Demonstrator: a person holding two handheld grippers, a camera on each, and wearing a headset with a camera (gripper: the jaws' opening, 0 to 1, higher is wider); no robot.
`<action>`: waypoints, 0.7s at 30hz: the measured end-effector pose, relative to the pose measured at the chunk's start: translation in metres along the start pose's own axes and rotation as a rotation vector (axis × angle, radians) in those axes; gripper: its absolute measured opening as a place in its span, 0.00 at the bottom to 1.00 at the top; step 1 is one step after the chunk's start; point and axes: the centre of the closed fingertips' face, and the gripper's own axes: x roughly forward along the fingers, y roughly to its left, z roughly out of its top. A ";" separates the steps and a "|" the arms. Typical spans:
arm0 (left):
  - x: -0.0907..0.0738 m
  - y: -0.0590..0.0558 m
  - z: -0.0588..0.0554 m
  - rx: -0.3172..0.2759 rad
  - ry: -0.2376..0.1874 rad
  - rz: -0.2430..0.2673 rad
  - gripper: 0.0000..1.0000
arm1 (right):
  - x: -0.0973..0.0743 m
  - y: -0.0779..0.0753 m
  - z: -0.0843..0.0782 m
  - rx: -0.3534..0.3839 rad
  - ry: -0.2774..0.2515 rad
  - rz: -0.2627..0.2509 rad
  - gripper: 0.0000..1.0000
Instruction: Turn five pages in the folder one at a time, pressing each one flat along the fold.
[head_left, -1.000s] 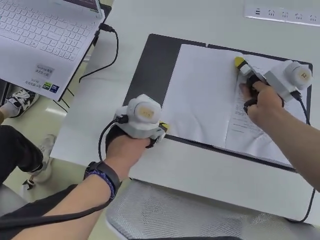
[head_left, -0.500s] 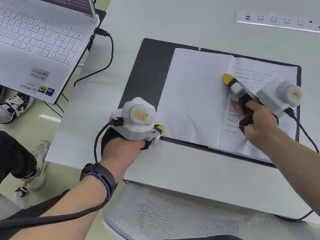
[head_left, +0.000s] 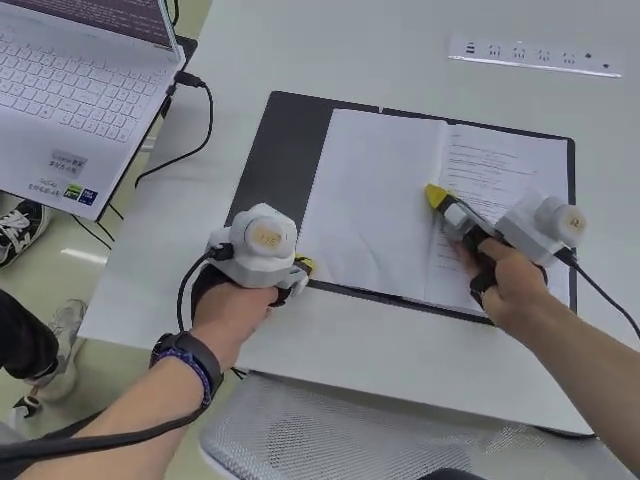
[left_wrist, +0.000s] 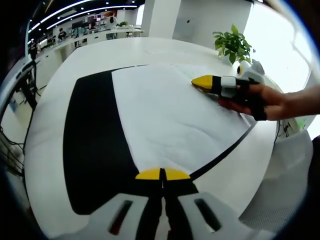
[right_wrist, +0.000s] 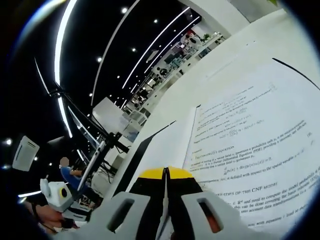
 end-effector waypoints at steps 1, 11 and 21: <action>0.000 0.000 0.000 -0.006 -0.003 -0.002 0.00 | -0.002 0.001 -0.004 -0.002 0.008 0.003 0.00; 0.000 0.000 0.000 0.001 -0.009 -0.004 0.00 | -0.019 0.008 -0.024 -0.001 0.045 0.014 0.00; -0.001 -0.001 0.000 0.021 -0.009 -0.008 0.00 | -0.036 0.007 -0.042 -0.017 0.089 0.018 0.00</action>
